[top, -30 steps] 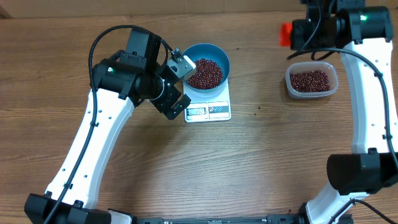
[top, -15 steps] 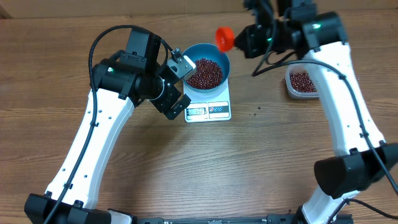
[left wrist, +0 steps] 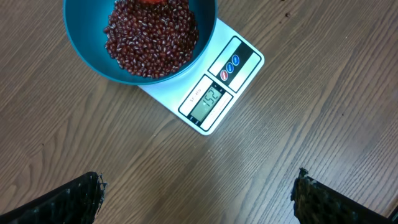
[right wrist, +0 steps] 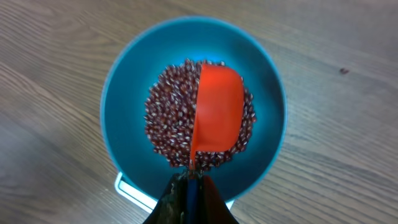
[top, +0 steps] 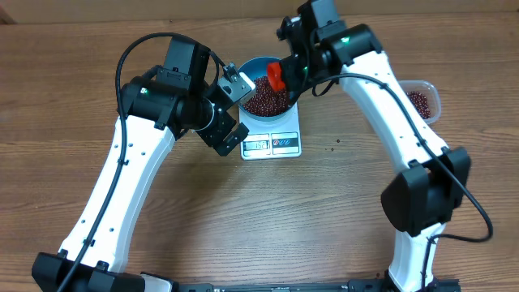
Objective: Scoop item into bowl and weigh 150g on scale
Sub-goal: 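Tilt the red cup to pour beans into the teal bowl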
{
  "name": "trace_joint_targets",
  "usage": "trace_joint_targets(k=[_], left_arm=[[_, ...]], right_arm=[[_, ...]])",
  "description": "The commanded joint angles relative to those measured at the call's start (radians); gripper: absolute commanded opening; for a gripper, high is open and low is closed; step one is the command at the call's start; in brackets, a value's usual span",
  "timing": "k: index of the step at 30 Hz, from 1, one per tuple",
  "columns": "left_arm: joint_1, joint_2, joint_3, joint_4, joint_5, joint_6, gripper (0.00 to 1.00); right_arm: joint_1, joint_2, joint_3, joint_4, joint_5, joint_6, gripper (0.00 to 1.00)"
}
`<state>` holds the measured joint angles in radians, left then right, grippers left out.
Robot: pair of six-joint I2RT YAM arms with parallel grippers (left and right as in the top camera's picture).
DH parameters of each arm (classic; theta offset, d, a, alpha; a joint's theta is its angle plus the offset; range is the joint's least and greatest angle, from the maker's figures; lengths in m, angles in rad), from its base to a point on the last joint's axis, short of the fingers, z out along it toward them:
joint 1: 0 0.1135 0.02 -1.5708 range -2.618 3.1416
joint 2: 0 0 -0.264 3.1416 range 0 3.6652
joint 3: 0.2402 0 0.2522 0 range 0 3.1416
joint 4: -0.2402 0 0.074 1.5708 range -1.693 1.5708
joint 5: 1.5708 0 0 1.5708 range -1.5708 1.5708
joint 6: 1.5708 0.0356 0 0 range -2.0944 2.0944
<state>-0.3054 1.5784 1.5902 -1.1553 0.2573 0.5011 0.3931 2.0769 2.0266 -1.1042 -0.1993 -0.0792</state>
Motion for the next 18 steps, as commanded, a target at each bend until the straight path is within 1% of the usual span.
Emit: trace_joint_targets(k=[1,7,18], left_arm=[[0.004,0.006,-0.006,0.001,0.001,0.015,1.00],[0.004,0.006,-0.005,0.001,0.001,0.015,1.00],[0.004,0.006,-0.006,0.001,0.001,0.015,0.99]], right_arm=[[0.000,0.029,-0.005,0.019,0.051,0.008,0.04],[0.000,0.053,-0.005,0.048,0.072,0.011,0.04],[0.018,0.078,-0.005,0.042,0.068,0.011,0.04]])
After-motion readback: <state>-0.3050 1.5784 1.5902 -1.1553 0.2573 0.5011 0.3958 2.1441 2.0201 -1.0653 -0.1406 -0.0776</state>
